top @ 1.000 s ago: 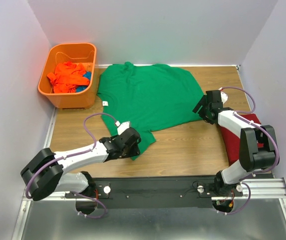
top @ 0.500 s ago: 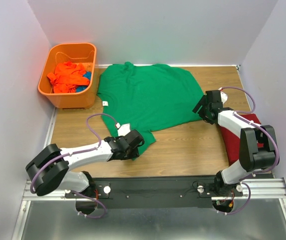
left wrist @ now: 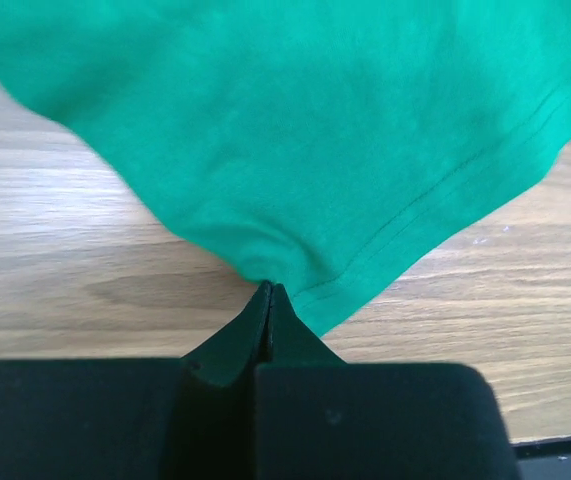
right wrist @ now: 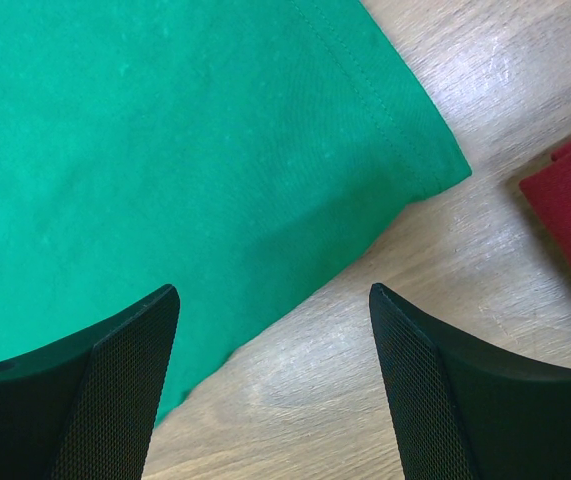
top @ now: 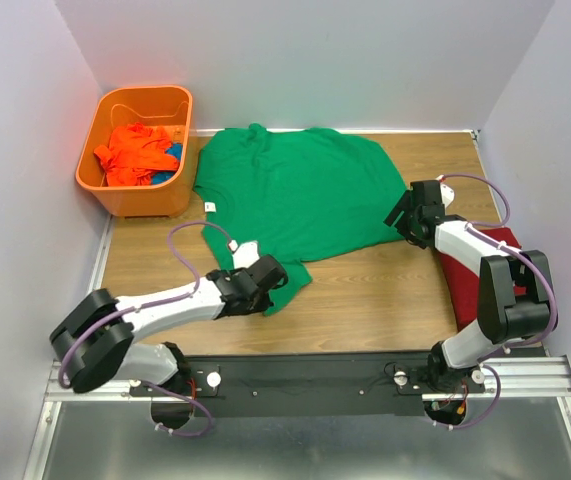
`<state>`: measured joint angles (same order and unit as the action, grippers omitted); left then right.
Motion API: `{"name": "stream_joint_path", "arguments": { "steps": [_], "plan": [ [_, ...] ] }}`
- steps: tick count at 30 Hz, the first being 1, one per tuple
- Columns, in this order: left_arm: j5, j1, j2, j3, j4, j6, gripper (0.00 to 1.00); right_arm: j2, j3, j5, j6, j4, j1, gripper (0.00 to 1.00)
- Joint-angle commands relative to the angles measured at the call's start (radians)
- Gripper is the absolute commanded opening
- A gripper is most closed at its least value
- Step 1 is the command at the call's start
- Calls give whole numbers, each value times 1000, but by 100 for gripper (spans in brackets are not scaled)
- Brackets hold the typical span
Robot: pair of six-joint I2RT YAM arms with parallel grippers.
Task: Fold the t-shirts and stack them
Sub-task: Flatten the tshirt out
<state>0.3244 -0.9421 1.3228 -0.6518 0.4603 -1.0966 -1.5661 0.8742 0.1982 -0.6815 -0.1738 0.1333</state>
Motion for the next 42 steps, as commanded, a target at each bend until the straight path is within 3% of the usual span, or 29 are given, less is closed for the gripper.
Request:
{"name": "stream_joint_path", "arguments": {
  "steps": [1,5,9,22,28,32,42],
  "plan": [
    [105,66,-140,-31,84,10,0,11,-18,15,-24,-9,-4,83],
    [87,282,-289,-2,80,85,0,20,-38,29,-35,-9,-3,83],
    [99,385,-416,-5,78,147,0,35,-55,46,-39,-10,-4,83],
    [41,623,-415,-77,25,280,0,35,-93,86,-43,-10,-6,82],
    [-19,695,-386,-92,-9,343,0,-5,-84,78,-46,-9,-6,76],
    [-45,707,-373,-88,-15,351,0,-20,-89,-3,-53,13,-6,54],
    [-71,713,-372,-75,-28,348,0,69,-193,-60,-75,20,-8,53]
  ]
}}
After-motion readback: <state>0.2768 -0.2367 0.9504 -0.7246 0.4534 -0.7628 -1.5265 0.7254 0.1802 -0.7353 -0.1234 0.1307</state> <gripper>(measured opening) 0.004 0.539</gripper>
